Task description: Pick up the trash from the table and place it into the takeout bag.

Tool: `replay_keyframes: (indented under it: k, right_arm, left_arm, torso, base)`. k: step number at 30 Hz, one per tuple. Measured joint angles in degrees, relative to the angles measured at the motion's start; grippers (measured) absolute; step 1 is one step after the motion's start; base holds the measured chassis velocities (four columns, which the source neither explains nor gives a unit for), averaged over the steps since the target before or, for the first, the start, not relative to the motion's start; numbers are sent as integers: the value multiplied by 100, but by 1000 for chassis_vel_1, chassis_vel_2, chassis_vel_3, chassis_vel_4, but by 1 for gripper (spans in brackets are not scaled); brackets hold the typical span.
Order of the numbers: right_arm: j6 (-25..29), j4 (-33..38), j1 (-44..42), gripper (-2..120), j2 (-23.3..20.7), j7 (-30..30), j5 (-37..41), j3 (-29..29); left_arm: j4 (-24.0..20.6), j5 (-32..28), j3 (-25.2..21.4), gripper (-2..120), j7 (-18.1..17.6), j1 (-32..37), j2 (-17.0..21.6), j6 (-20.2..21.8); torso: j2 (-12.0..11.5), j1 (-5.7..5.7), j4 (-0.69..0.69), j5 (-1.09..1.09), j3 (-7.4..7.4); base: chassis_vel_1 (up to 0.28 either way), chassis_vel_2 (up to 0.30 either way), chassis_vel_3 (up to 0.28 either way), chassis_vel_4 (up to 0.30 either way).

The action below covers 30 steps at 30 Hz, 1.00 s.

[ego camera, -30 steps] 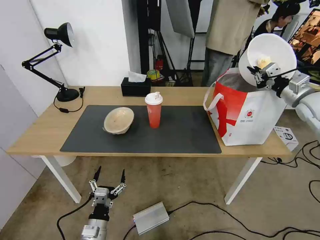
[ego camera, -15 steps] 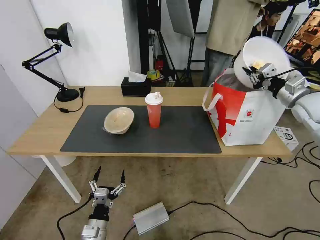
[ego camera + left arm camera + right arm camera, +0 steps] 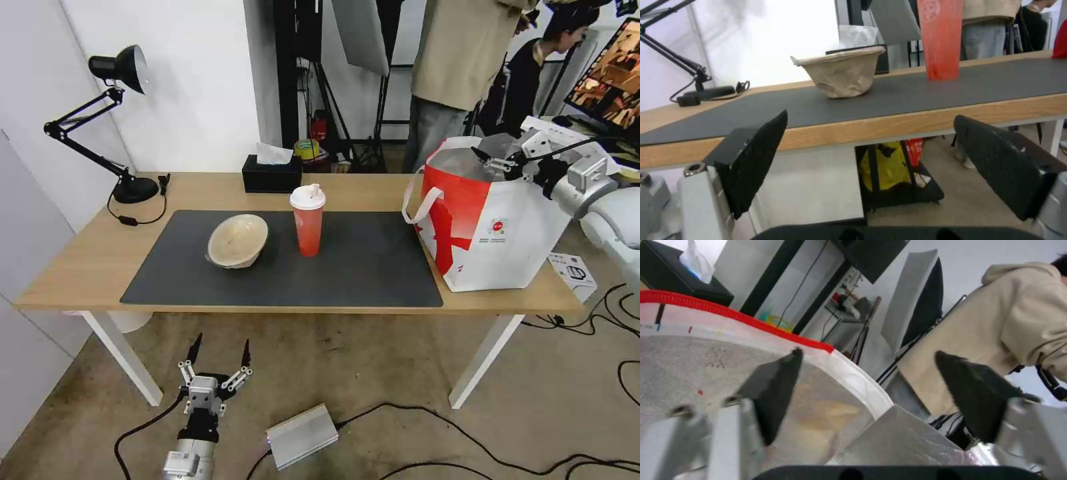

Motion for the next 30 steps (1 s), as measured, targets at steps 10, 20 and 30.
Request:
replay_keyframes:
  k: [10, 20, 30]
  right_arm:
    - [-6, 106, -28, 94, -70, 12, 44, 56]
    - [-100, 458, -110, 92, -151, 164, 185, 172]
    - [-260, 946, -200, 97, -348, 312, 514, 330]
  left_arm:
    - [-25, 16, 19, 100, 3, 7, -9, -2]
    - [-175, 17, -1, 100, 5, 39, -3, 19]
    - [-477, -17, -94, 100, 3, 278, 26, 24]
  torso:
    - [0, 0, 0, 0, 0]
    - [-1, 0, 0, 0, 0]
    - [-1, 0, 0, 0, 0]
  base:
    - [0, 0, 0, 0]
    - [0, 0, 0, 0]
    - [0, 0, 0, 0]
